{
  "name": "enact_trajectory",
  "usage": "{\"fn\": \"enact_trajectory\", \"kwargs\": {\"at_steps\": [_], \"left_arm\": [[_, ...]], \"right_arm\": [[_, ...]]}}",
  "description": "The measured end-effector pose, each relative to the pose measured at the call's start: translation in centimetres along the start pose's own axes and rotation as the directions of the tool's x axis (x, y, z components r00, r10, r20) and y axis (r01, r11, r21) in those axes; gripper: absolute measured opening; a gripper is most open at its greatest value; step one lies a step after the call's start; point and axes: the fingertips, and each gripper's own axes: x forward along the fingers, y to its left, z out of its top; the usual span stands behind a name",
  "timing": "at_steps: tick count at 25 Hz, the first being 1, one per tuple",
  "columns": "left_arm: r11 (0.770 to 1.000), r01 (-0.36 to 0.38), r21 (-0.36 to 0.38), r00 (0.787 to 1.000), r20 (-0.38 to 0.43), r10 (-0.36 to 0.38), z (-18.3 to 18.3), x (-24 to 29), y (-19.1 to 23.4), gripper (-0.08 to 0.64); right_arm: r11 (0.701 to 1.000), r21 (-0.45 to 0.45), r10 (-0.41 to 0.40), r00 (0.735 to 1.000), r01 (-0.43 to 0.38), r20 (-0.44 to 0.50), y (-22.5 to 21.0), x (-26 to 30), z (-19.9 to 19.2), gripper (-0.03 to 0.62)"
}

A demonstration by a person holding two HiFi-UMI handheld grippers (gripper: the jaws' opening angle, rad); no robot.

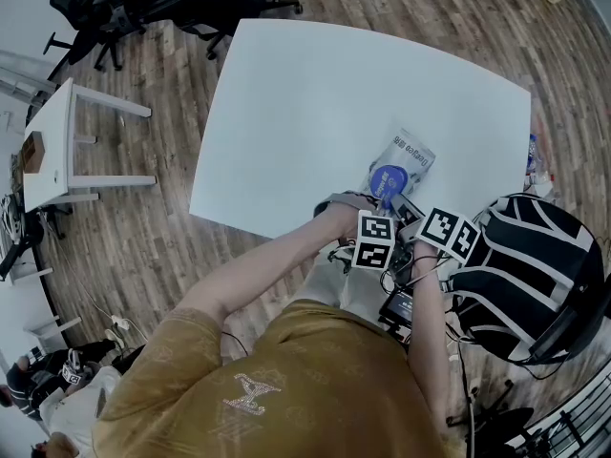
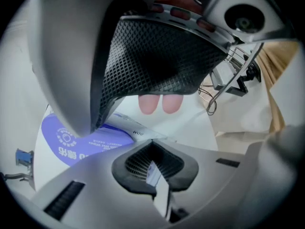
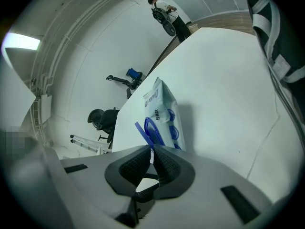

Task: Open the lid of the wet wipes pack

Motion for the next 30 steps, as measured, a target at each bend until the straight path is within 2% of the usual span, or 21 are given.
{"fn": "enact_trajectory", "kwargs": {"at_steps": [6,11,13,16,18,21,22,24,26,30], "left_arm": [[1.0,-0.008,0.0,1.0,0.002,0.008,0.1,0.0,0.0,0.006],[0.996,-0.082,-0.021,0.993,0.085,0.083,0.4,-0.2,0.0,0.006],[0.993,-0.112,-0.039,0.986,0.117,0.116,0.3,-0.4,0.1,0.006],[0.988,-0.134,-0.082,0.978,0.148,0.145,0.3,-1.0,0.5,0.007],[0.979,-0.168,-0.119,0.968,0.165,0.186,-0.1,-1.8,0.9,0.007],[0.95,-0.226,-0.214,0.944,0.193,0.268,-1.4,-2.8,1.8,0.008],[0.941,-0.239,-0.241,0.939,0.191,0.287,-2.0,-3.0,2.1,0.006],[0.925,-0.253,-0.282,0.935,0.175,0.309,-3.2,-3.0,2.6,0.007],[0.91,-0.252,-0.329,0.932,0.172,0.32,-4.0,-3.0,2.9,0.008],[0.899,-0.221,-0.379,0.934,0.185,0.307,-3.9,-2.9,2.8,0.007]], "right_arm": [[1.0,0.005,0.001,1.0,-0.001,0.026,-0.6,0.0,0.3,0.028],[0.998,0.047,0.032,0.998,-0.034,0.05,-1.6,-0.2,0.8,0.008],[1.0,0.017,0.025,0.999,-0.025,0.035,-1.5,0.0,1.0,0.008],[0.998,-0.052,-0.029,0.999,0.03,0.024,-1.9,0.2,1.2,0.008],[0.989,-0.133,-0.066,0.997,0.069,0.025,-2.3,0.3,1.1,0.009],[0.947,-0.3,-0.119,0.993,0.118,0.016,-2.5,0.6,0.6,0.015],[0.935,-0.33,-0.131,0.991,0.131,0.02,-2.5,0.8,0.5,0.036],[0.935,-0.324,-0.136,0.99,0.143,0.045,-2.5,1.0,0.6,0.078],[0.952,-0.275,-0.12,0.99,0.135,0.069,-2.6,1.1,0.6,0.119],[0.955,-0.248,-0.142,0.985,0.161,0.093,-2.8,1.5,0.5,0.124]]}}
